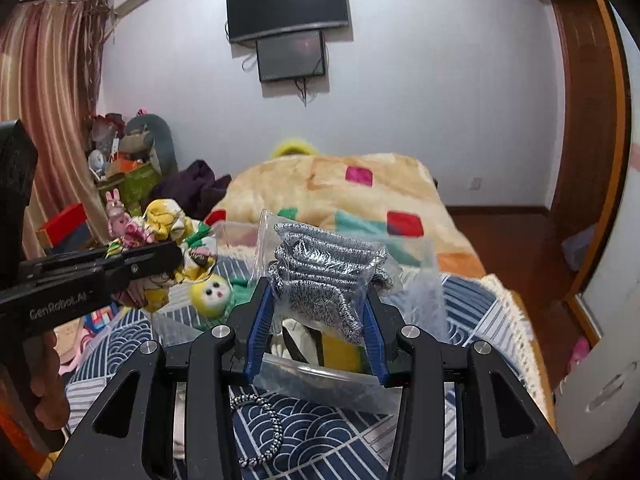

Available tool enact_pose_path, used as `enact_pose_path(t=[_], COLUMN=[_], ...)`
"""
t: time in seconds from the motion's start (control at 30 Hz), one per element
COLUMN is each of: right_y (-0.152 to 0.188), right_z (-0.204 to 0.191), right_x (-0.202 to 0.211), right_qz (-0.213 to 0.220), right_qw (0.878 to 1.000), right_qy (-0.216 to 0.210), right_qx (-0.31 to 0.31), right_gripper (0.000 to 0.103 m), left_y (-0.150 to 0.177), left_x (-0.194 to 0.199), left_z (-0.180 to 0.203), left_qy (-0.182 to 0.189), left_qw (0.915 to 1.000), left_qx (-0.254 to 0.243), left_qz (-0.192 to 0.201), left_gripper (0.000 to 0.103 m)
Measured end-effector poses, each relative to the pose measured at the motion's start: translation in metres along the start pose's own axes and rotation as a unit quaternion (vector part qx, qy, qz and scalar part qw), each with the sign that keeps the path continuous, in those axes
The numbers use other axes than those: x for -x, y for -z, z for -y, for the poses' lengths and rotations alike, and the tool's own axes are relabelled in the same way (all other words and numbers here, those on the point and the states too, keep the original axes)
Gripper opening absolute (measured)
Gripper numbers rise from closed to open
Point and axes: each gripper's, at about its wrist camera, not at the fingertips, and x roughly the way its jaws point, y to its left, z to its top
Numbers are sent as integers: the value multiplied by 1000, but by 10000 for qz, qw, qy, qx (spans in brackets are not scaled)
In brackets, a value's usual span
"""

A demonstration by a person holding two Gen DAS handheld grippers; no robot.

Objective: Organize soft objects
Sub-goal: 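Drop the floral cloth and scrubber bag into the clear box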

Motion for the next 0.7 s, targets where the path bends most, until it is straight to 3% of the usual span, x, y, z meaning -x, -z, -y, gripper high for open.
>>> enact_pose_path(t=[0.33,0.47,0.6,0.7], right_y=[7,5,4,5], right_z=[2,4,7,12], right_x=[-15,-14,-10,-2], right_qz=[-333,-367,-296,-195], right_qw=[9994,9993,9995,9998], right_qy=[46,30,78,4], right_qx=[66,39,1,-79], right_gripper=[40,44,65,69], left_y=[12,14,15,18], left_x=[-29,-27,-17,-4], left_z=[2,4,7,9], left_qy=[-125,-148,-177,-115], left_qw=[9989,9988,9990,9995], left_qx=[-117,-173,-214,-196], left_qz=[-427,-440,-357,-213], left_gripper=[14,28,50,56])
